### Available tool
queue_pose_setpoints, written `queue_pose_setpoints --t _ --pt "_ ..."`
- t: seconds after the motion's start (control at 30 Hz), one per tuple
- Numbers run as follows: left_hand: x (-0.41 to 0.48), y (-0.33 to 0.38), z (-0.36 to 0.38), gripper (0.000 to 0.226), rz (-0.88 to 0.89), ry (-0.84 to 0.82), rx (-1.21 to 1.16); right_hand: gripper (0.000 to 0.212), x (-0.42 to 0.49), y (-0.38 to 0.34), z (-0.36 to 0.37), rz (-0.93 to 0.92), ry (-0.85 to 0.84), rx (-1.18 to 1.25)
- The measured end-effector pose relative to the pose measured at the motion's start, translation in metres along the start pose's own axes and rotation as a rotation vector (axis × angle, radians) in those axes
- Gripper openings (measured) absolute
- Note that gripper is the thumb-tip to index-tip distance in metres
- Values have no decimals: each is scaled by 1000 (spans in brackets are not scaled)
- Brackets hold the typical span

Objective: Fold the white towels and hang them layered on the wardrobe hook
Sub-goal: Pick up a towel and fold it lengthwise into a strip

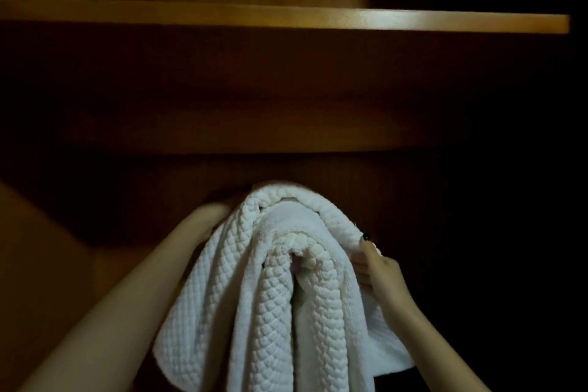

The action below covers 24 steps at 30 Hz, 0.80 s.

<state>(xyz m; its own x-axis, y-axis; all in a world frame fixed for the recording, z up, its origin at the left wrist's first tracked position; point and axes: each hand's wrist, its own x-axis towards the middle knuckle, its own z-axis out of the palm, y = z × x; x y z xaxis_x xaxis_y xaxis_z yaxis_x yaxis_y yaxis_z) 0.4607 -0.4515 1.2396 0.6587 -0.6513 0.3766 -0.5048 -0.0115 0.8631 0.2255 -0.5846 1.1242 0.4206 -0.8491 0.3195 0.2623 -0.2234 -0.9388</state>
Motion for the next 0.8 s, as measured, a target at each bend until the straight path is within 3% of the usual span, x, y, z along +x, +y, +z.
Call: queue_pose_setpoints --t 0.1,0.2,0.27,0.33,0.4,0.5,0.63,0.8 --pt "-7 -1 -6 10 231 61 -93 39 1 -16 -13 -166 62 13" --pt "-25 9 -5 15 389 -103 -121 27 8 -44 -11 -422 22 -44" --pt "-33 17 6 12 449 -193 -58 15 20 -65 -3 -507 -108 -114" --pt "-38 19 15 12 508 -198 -7 8 31 -81 10 -490 -272 -223" --pt "-38 17 17 18 557 -158 21 16 41 -84 22 -464 -363 -323" --pt "-37 14 17 15 571 -95 7 27 50 -78 30 -520 -319 -374" --pt "-28 16 25 14 596 -45 -19 14 54 -77 39 -611 -277 -369" --pt "-18 14 27 14 539 -19 -123 17 57 -81 52 -592 -266 -304"
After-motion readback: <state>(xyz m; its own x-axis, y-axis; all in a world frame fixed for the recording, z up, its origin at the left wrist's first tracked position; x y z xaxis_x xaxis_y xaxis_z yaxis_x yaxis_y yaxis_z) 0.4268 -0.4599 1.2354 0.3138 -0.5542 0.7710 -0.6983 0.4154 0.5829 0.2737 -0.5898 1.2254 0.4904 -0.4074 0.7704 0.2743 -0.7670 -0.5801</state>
